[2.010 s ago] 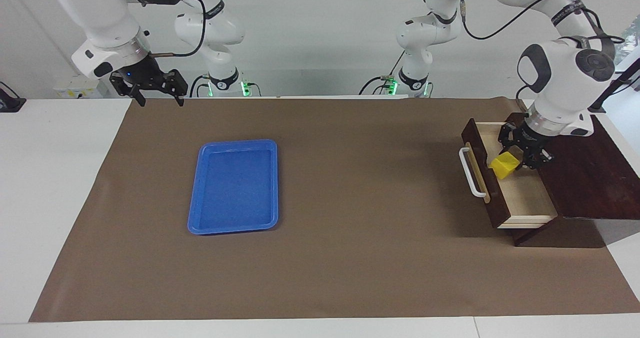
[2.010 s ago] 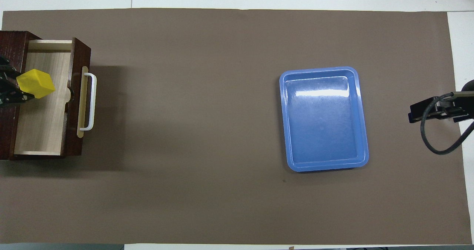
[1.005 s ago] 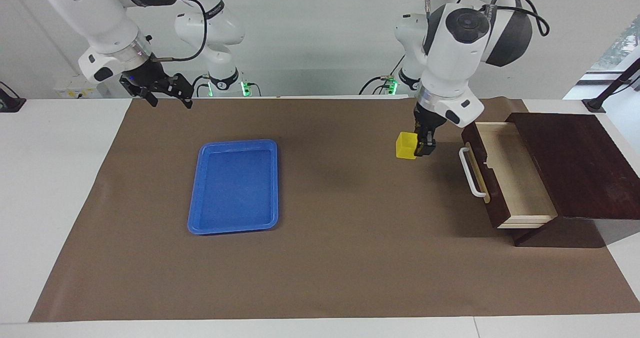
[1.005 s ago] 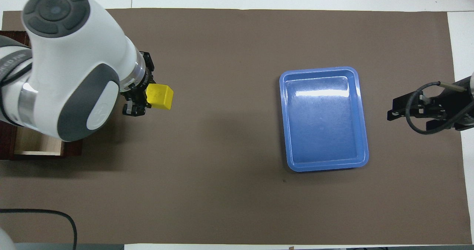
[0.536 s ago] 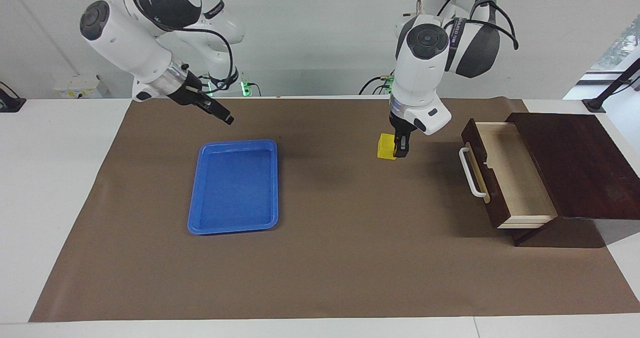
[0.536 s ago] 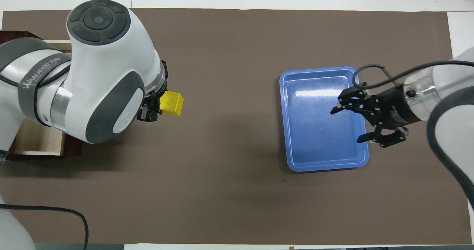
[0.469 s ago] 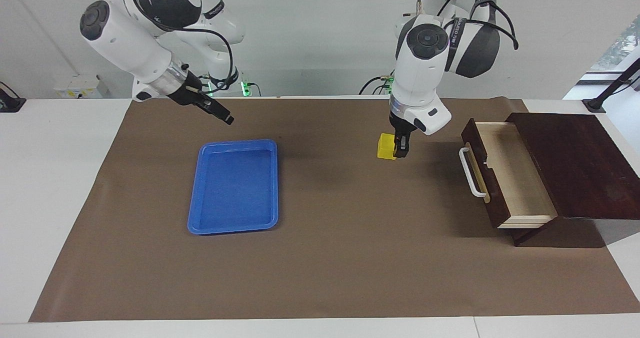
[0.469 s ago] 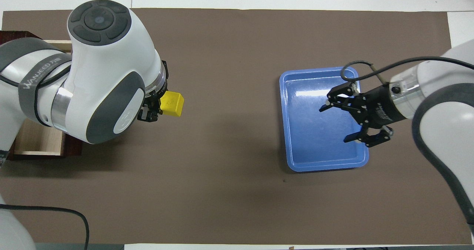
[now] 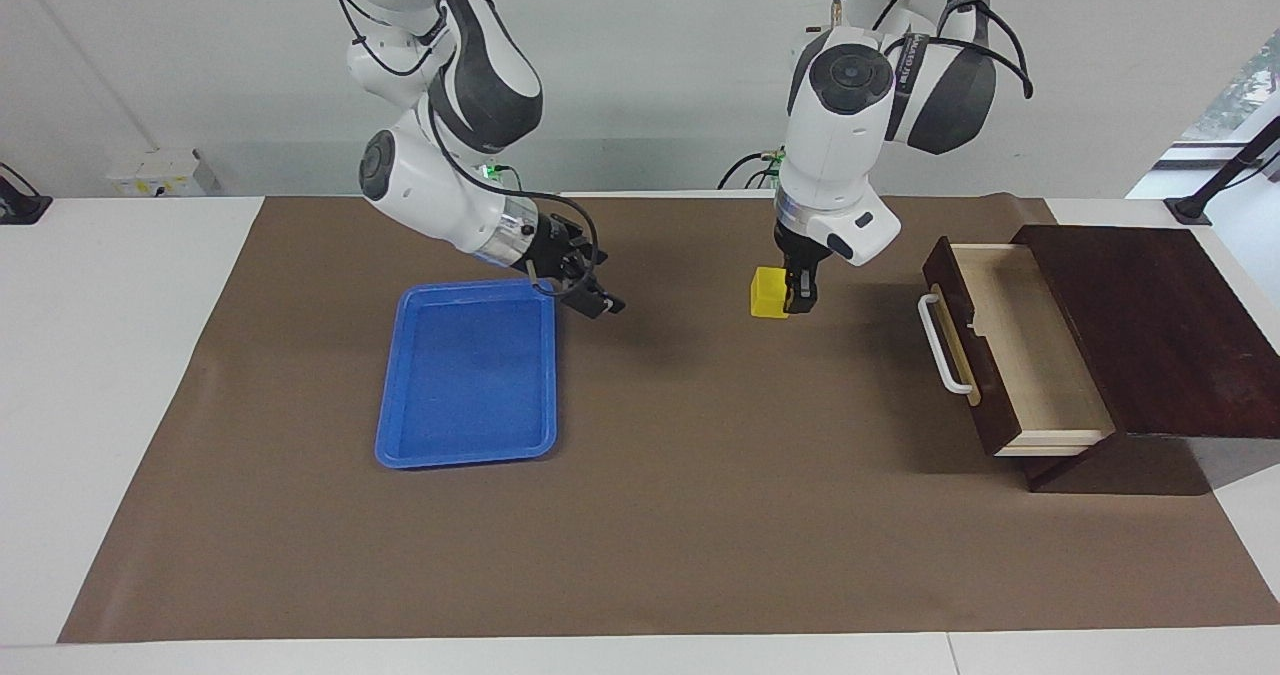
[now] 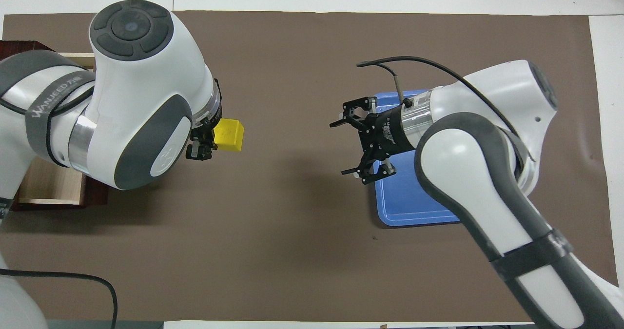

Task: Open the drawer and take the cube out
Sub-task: 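Grasp the yellow cube with the right gripper from the left gripper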

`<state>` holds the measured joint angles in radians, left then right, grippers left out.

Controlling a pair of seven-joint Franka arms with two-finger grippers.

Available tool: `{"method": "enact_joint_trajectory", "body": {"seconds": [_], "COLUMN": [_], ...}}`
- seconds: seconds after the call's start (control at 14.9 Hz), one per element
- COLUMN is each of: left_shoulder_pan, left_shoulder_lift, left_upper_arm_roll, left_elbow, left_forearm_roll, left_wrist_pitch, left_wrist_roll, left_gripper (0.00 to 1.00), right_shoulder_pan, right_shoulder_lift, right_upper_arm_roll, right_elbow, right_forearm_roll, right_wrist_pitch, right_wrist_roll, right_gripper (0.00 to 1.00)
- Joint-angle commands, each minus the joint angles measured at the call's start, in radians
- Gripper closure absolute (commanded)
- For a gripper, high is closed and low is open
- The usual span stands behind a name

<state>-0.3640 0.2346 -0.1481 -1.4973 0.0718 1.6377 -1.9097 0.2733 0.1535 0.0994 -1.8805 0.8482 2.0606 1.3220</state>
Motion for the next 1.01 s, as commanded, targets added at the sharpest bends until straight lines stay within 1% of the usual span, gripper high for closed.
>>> {"method": "enact_joint_trajectory", "body": {"seconds": [0.0,0.13,0.27,0.4,0.47,0.54,0.67,0.94], "left_shoulder_pan": [-0.012,-0.010,-0.007,-0.004,-0.003,-0.003,0.007,0.005], "left_shoulder_lift": [0.005,0.005,0.005,0.005,0.005,0.005,0.005,0.003], "left_upper_arm_roll": [0.015,0.015,0.015,0.019,0.019,0.021,0.021,0.021], "left_elbow": [0.017,0.015,0.014,0.015,0.014,0.014,0.002,-0.011], "left_forearm_roll": [-0.014,-0.014,-0.026,-0.044,-0.046,-0.046,-0.047,-0.046], "left_wrist_pitch": [0.008,0.008,0.008,0.010,0.017,0.034,0.065,0.073], "left_wrist_roll": [-0.031,-0.032,-0.045,-0.069,-0.081,-0.101,-0.141,-0.164], "left_gripper": [1.00,1.00,1.00,1.00,1.00,1.00,1.00,1.00], "right_shoulder_pan": [0.058,0.102,0.138,0.167,0.185,0.196,0.196,0.222], "right_shoulder_lift": [0.033,0.102,0.174,0.257,0.276,0.282,0.287,0.293], "right_upper_arm_roll": [-0.003,-0.003,-0.003,-0.003,-0.003,-0.003,-0.003,-0.003], "right_elbow": [-0.006,0.049,0.127,0.229,0.257,0.270,0.294,0.320], "right_forearm_roll": [0.084,0.141,0.144,0.144,0.144,0.144,0.141,0.123], "right_wrist_pitch": [0.084,0.154,0.193,0.213,0.249,0.271,0.260,0.250], "right_wrist_roll": [0.071,0.094,0.169,0.236,0.268,0.292,0.315,0.321], "right_gripper": [0.00,0.00,0.00,0.00,0.00,0.00,0.00,0.00]}}
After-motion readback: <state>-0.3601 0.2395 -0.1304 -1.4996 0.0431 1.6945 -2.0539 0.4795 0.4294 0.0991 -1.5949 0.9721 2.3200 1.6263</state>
